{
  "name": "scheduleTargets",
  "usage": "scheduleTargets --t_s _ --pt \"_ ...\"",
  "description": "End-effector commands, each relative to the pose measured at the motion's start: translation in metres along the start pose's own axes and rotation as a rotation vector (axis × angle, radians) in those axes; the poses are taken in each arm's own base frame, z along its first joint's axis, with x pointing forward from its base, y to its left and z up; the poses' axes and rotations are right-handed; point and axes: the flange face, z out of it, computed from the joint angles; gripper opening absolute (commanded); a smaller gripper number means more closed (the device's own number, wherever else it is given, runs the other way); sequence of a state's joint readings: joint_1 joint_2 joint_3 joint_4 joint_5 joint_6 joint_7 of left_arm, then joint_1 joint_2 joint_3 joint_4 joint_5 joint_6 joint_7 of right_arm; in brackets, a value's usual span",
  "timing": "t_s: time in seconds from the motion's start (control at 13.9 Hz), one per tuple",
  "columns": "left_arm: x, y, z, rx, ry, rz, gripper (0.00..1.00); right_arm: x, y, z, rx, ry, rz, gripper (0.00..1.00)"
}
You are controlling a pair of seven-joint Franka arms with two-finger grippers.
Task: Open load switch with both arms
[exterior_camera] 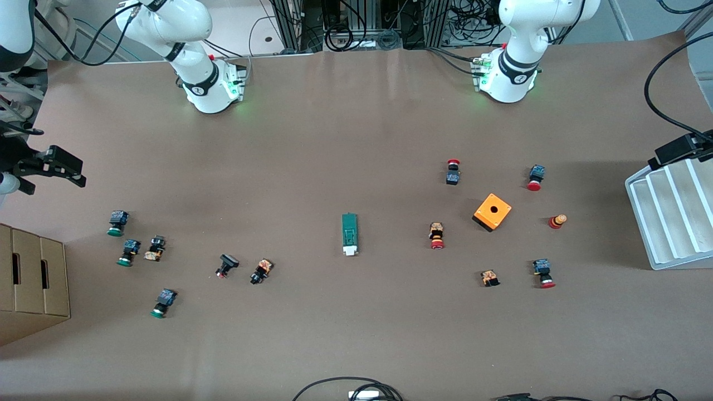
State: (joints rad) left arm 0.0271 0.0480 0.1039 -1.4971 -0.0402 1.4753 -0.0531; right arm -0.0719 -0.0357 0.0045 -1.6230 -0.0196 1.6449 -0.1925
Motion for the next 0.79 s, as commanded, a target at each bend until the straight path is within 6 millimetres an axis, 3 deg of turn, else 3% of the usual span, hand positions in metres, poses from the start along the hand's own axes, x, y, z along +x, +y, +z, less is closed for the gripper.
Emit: scheduleTargets --t_s 0.0,0.72 --pt "-0.0005 0.0022 -0.0063 0.008 0.004 0.013 1.0 -0.0009 0.003 0.0015 -0.002 0.022 -0.004 1.0" --pt "0.003 0.0036 -0.0006 0.001 -0.007 0.011 1.0 0.0035 -0.0018 -0.0028 0.001 0.042 -0.012 1.0"
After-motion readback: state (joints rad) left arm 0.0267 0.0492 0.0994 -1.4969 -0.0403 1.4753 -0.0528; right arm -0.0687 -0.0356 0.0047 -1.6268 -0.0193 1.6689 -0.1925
